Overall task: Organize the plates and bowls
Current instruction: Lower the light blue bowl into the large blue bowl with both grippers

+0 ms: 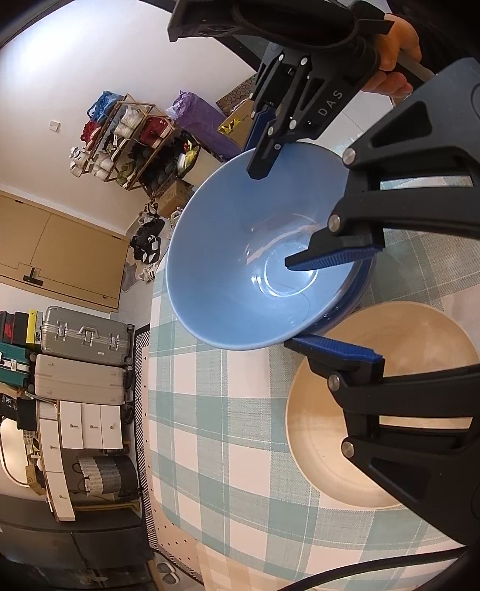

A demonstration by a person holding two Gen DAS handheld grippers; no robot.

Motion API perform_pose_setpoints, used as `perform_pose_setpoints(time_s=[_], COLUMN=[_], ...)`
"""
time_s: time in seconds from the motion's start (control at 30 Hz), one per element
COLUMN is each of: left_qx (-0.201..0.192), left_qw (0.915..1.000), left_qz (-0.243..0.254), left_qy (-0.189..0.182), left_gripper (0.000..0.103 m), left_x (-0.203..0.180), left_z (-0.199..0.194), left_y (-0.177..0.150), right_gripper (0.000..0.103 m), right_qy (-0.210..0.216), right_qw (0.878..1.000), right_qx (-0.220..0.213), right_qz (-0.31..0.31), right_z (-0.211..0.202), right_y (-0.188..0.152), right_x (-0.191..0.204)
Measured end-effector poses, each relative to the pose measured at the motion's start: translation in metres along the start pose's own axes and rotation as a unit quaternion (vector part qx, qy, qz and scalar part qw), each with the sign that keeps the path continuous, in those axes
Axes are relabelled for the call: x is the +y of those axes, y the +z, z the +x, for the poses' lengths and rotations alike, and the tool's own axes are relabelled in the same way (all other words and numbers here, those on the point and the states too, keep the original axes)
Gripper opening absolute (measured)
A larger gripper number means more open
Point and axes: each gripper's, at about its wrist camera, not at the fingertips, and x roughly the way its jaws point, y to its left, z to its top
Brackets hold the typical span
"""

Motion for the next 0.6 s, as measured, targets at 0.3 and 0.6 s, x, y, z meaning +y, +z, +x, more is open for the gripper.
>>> perform_pose_setpoints(time_s=[0.3, 0.6], left_qx=[0.004, 0.008], left_qw=[0.9999, 0.9994], left_qz=[0.012, 0.026], left_qy=[0.012, 0.023], left_gripper=[0.031, 0.031], left_x=[0.001, 0.002], left_z=[0.015, 0.034], left_y=[-0.004, -0.008], right_gripper=[0.019, 0.020], right_qy=[-0.008, -0.019], right_qw=[1.000, 1.000], right_qx=[0.011, 0.021], right_qz=[-0.006, -0.013], right_z=[0.014, 0.023], right_y=[-0.009, -0.015], right_x=[-0.001, 0.003])
